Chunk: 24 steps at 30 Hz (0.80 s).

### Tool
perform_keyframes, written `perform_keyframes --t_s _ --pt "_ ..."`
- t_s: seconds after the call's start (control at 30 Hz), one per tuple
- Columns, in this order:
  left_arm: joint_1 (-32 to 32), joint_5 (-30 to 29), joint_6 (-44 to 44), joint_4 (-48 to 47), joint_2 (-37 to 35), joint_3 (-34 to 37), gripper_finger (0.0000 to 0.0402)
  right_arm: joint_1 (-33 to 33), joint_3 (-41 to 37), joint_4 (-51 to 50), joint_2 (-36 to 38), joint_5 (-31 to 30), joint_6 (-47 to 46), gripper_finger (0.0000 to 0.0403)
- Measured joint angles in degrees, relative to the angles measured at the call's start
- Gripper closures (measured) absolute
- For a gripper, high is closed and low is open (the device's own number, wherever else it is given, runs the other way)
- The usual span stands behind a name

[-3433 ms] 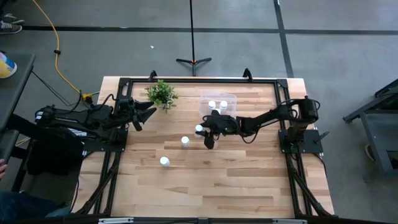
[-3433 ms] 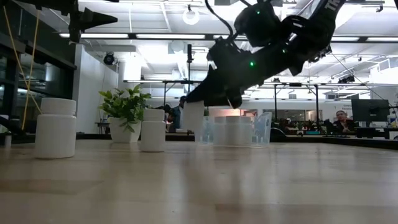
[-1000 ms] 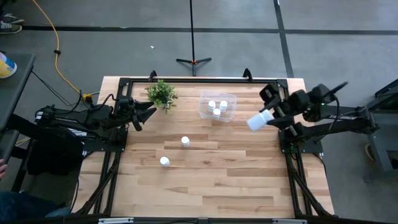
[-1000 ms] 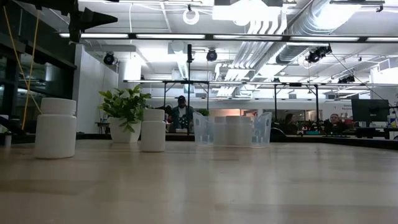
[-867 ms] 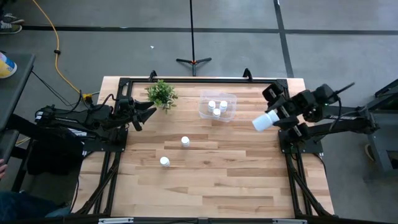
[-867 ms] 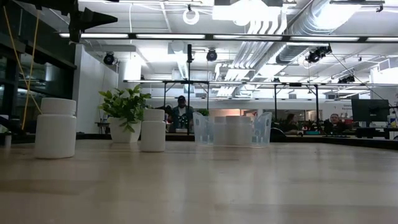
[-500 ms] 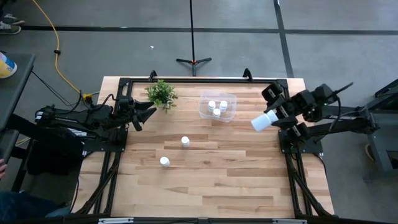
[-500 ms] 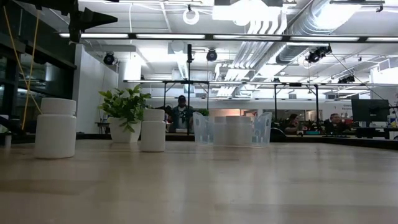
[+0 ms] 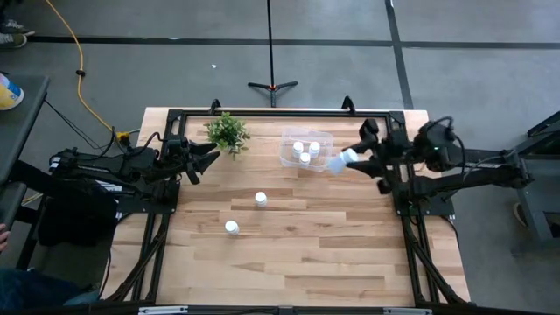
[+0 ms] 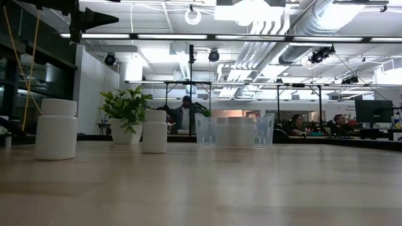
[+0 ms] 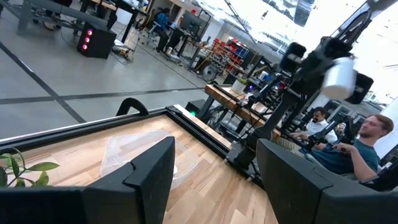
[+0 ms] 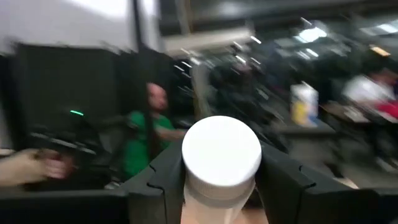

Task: Pick and place pill bottles into a basket
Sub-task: Put the white pill bottle into the transparent container

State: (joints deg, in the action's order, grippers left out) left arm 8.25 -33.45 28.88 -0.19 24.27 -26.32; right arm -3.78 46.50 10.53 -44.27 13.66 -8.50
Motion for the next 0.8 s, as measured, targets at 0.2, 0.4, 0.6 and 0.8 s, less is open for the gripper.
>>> perform_keyframes --t_s 0.2,0.4,0.6,0.8 --pt "0.01 -0.01 0.02 -0.01 -0.01 0.01 0.0142 0.03 0.00 -8.69 -0.04 -15.53 2.27 0.0249" --pt "0.01 -0.02 0.00 0.00 0.00 0.02 0.0142 0.03 0.00 -12.20 -0.07 -28.81 4.73 0.0253" --pt "0.02 0.00 0.00 0.00 -0.02 0.01 0.0142 0.03 0.00 -14.59 -0.26 -41.41 6.26 0.0249" --pt "0.02 -0.02 0.00 0.00 0.00 0.02 0.0142 0.03 0.00 -16.27 -1.35 -52.75 8.03 0.0253"
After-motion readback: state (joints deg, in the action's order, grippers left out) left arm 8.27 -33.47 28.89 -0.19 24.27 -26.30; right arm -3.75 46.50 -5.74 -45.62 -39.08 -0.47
